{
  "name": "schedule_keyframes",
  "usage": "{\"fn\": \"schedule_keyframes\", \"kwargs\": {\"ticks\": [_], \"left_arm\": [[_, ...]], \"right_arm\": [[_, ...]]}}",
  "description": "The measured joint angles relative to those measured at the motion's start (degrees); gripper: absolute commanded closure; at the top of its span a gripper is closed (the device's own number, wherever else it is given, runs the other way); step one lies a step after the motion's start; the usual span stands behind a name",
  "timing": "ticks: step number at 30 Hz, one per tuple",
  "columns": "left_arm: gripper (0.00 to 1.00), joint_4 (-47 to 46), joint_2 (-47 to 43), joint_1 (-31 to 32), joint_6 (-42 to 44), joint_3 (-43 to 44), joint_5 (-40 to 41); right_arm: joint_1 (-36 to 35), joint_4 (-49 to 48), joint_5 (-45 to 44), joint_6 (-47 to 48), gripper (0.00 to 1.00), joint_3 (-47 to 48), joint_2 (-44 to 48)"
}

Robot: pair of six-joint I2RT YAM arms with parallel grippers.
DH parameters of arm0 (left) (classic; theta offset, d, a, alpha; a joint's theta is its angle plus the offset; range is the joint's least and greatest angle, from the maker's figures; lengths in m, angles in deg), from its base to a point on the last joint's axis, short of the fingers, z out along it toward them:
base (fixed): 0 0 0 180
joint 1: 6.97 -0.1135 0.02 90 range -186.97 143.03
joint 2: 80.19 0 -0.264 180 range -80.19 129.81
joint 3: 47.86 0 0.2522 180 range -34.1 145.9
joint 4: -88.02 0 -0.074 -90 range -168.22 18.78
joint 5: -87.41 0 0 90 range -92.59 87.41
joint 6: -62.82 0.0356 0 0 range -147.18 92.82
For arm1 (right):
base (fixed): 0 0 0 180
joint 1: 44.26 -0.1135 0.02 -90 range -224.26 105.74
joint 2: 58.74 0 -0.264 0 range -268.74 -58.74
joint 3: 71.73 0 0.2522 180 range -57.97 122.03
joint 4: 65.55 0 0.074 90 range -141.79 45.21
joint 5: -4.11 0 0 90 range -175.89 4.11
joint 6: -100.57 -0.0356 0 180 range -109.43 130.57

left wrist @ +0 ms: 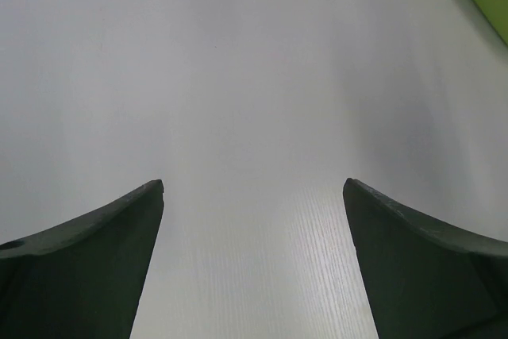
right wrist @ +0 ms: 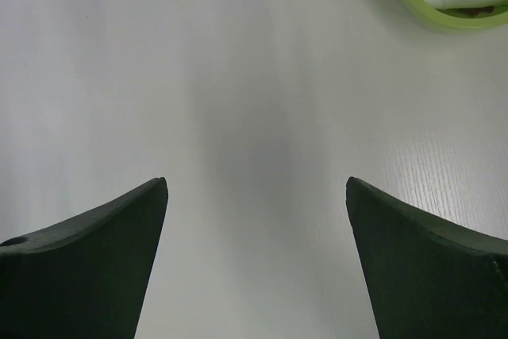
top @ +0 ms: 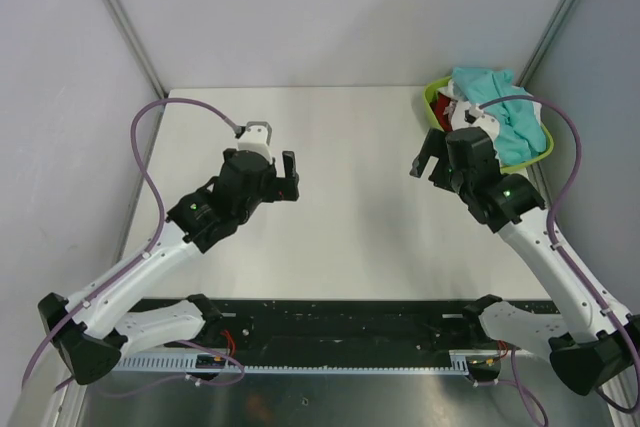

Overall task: Fold and stack the t-shirts
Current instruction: Grab crumpled tshirt from bin with the right arm

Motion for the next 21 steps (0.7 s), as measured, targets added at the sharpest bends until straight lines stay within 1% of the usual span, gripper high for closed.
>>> {"fn": "schedule_keyframes", "kwargs": {"ticks": [7,10,13,21], "left_arm": [[0.01,0.0,0.3,-0.2,1.3,0.1,-1.3],[0.01,0.0,0.3,-0.2,2.3,0.1,-2.4],[0.01,0.0,0.4,-0.2,3.0,0.1,-3.5],[0.01,0.0,2.1,-0.3,3.1,0.1,-5.2]], "right_arm": [[0.5,-1.4,-0.5,0.9,0.01,0.0,-1.7],[2.6,-3.2,-0.3,1.6,0.01,0.0,-3.1],[6.9,-5.8,0.6,2.3,0.01,0.0,-5.0],[23.3,-16.7,3.7,3.9,0.01,0.0,-13.2]]}}
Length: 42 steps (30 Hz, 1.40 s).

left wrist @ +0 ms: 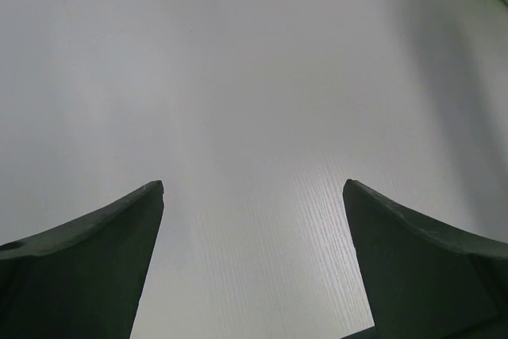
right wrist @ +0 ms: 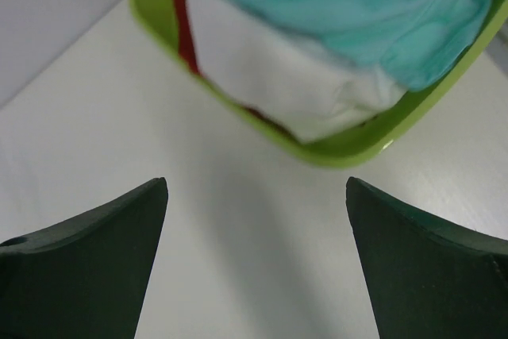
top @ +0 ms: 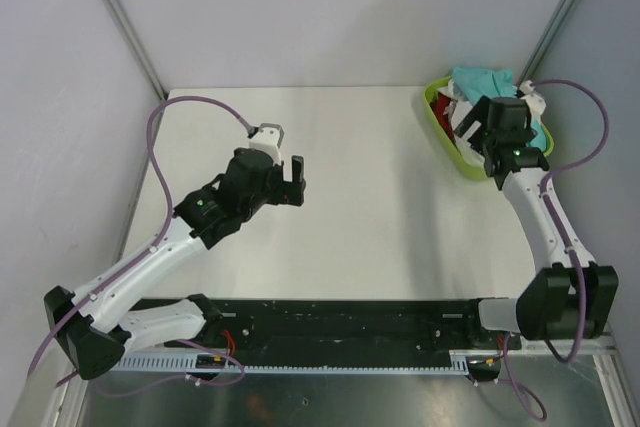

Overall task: Fold and stack the t-shirts
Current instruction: Grab crumpled tshirt from bin with the right arm

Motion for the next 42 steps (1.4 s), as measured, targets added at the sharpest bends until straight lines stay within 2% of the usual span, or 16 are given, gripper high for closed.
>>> {"fn": "schedule_keyframes", "kwargs": {"ticks": [6,13,20,25,28,31,33,34,38,39,42], "left_arm": [[0.01,0.0,0.4,-0.2,0.9,0.0,-1.4],[0.01,0.0,0.4,-0.4,1.1,0.0,-2.8],[0.00,0.0,1.0,-0.9,1.6,0.0,-3.4],[0.01,0.0,2.0,-1.3,2.4,0.0,-3.9],[0.01,0.0,2.5,-1.5,2.4,0.0,-4.1],[0.01,0.0,2.8,-1.6,2.5,0.0,-4.3],[0.01,0.0,3.1,-1.7,2.5,0.0,-4.3],[0.00,0.0,3.2,-1.7,2.5,0.0,-4.3],[0.01,0.0,3.5,-2.0,2.7,0.0,-4.4],[0.00,0.0,3.5,-2.1,2.8,0.0,-4.4],[0.00,0.0,3.5,-2.3,2.8,0.0,-4.5]], "right_arm": [[9.0,-9.2,1.2,0.4,0.01,0.0,-6.4],[12.7,-17.4,1.9,0.4,0.01,3.1,-14.0],[12.7,-21.2,3.6,1.5,0.01,13.9,-25.6],[12.7,-19.4,4.3,2.5,0.01,27.1,-36.7],[12.6,-17.4,4.3,2.8,0.05,31.5,-40.6],[12.4,-14.3,4.3,3.0,0.15,37.5,-45.4],[12.3,-12.3,4.1,3.1,0.27,40.0,-47.5],[12.3,-11.3,4.0,3.3,0.35,40.9,-48.3],[12.1,-8.1,3.4,3.9,0.83,41.3,-48.7],[12.1,-7.8,3.3,4.2,0.92,41.3,-48.7],[12.1,-6.6,2.7,4.3,0.99,41.4,-48.7]]}}
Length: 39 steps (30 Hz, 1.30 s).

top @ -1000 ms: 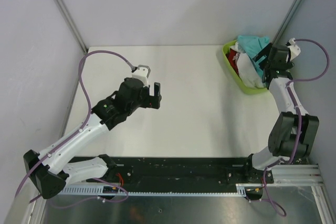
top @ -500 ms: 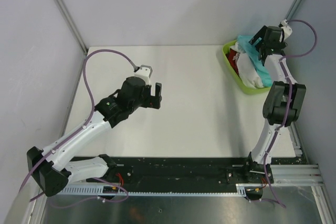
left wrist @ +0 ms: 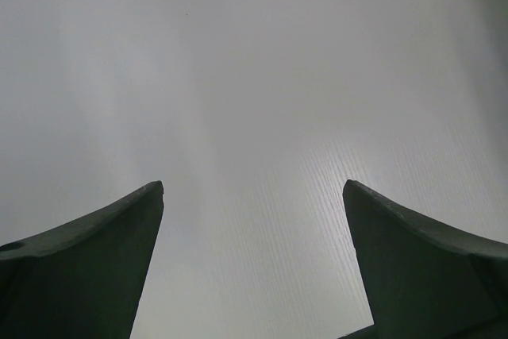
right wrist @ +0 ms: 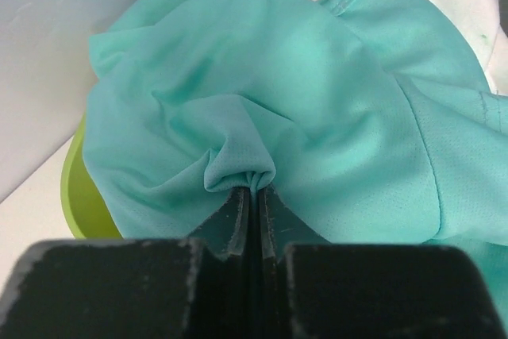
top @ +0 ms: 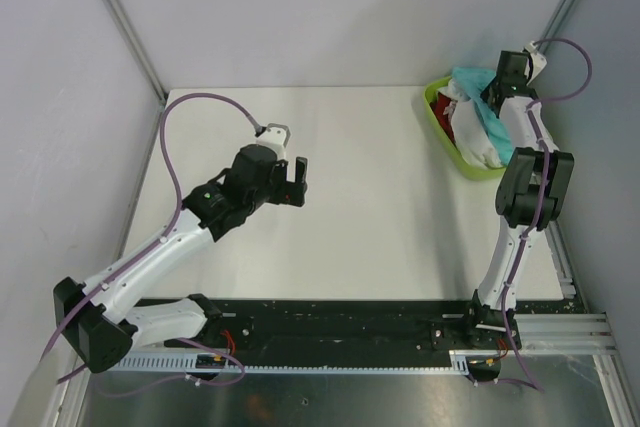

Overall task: Fold and stack the t-shirts
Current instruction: Grab crumpled tshirt from bin with the right arm, then move the tshirt to the center of the board

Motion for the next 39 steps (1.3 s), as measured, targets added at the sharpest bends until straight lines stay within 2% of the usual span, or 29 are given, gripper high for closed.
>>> {"fn": "schedule_keyframes", "kwargs": {"ticks": [9,18,25,33,39], "left_arm": [[0.01,0.0,0.0,-0.4,0.0,0.0,0.0],[0.01,0.0,0.0,-0.8,0.0,0.0,-0.9],[0.00,0.0,0.0,-0.9,0.0,0.0,-1.0],[0.01,0.0,0.0,-0.9,0.0,0.0,-1.2],[0.01,0.0,-0.9,-0.9,-0.1,0.0,-2.2]], "right_arm": [[0.1,5.4,-3.1,0.2,1.00,4.9,2.5],[0.0,6.8,-5.6,1.4,1.00,12.5,14.7],[-1.6,5.5,-5.9,2.2,1.00,14.2,24.4],[-9.7,5.6,-4.2,2.6,1.00,15.1,32.0],[-20.6,4.6,-3.5,2.0,1.00,7.0,41.3]]}}
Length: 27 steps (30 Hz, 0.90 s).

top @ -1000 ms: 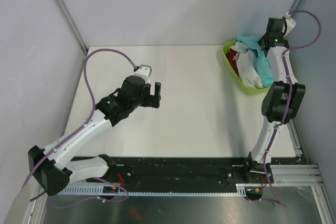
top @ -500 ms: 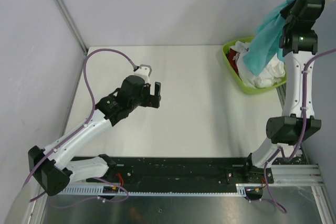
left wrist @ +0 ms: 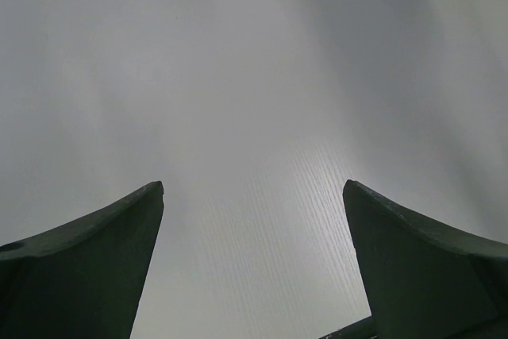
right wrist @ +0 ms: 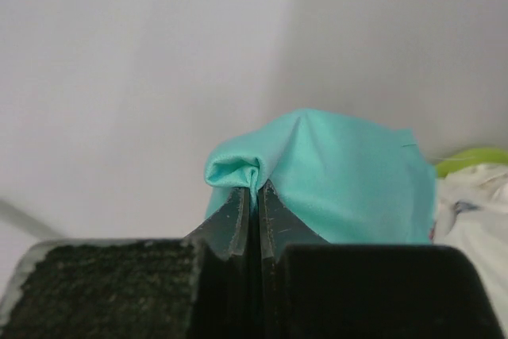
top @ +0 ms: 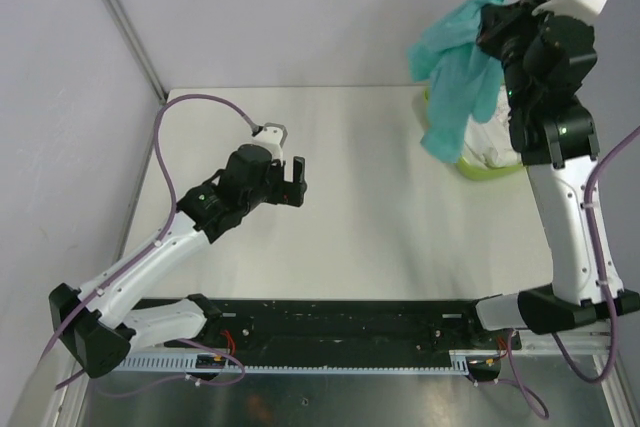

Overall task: Fold and stack the t-shirts
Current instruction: Move the tshirt to the center of the board

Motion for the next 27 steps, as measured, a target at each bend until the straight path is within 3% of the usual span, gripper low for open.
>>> {"fn": "schedule_keyframes", "kwargs": {"ticks": [7,8,11,14,19,27], "left_arm": [[0.01,0.0,-4.9,0.0,-0.5,-1.2,-0.4],[0.01,0.0,-5.6,0.0,-0.5,-1.5,-0.4],[0.01,-0.1,-6.5,0.0,-0.7,-2.4,-0.4],[0.01,-0.2,-6.4,0.0,-1.1,-3.6,-0.7],[0.01,-0.2,-5.2,0.0,-2.1,-5.0,-2.8],[0.05,-2.9,1.1,0.8,-4.7,-7.2,-11.1]], "right_arm": [[-10.9,-3.4,-0.1,-2.9,0.97,-18.8,8.2],[-12.1,-3.8,0.1,-3.6,0.89,-21.9,8.3],[-14.2,-4.0,2.0,-5.6,0.47,-30.5,5.6],[-14.2,-1.6,4.0,-6.8,0.26,-34.2,-1.2],[-12.5,4.3,5.1,-7.2,0.20,-38.6,-7.0],[-7.9,5.7,5.0,-9.4,0.28,-52.3,5.9]]}}
